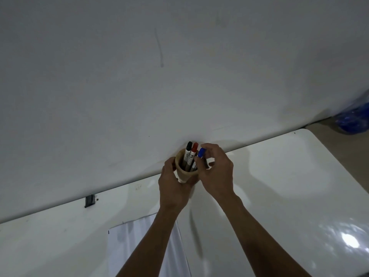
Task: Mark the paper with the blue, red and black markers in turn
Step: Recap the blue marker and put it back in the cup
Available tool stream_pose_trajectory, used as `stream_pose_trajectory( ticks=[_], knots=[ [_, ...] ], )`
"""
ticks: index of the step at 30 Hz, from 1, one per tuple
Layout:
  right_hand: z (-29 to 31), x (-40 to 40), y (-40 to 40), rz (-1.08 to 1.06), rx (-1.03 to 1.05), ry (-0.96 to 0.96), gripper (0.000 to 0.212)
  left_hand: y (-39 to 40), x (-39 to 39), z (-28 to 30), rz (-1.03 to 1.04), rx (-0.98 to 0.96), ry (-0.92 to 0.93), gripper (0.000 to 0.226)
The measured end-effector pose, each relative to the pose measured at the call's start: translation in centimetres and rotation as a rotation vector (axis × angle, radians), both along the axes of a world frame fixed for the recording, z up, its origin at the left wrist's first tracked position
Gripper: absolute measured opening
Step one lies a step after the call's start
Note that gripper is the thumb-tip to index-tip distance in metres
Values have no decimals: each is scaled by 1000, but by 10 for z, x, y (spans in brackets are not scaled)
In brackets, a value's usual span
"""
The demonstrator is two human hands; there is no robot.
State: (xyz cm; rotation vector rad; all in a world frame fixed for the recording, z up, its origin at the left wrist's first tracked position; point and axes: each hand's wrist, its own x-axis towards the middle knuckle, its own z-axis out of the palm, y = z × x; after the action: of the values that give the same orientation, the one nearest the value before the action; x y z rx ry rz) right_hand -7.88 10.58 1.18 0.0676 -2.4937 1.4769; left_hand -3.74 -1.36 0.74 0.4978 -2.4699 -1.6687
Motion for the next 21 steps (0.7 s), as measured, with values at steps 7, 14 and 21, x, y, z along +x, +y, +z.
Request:
stream_pose_trajectory(
  ticks=[7,14,21],
  knots=[
    [4,-8,-5,-34,-27,-37,37,0,0,-3,-4,16,15,66],
    [5,-18,-13,-91,79,-13,18,0,-2,-8,-11,70,25,68],
    [4,-18,-14,-83,15,-4,10,0,-2,-11,-1,34,37,70]
  ],
)
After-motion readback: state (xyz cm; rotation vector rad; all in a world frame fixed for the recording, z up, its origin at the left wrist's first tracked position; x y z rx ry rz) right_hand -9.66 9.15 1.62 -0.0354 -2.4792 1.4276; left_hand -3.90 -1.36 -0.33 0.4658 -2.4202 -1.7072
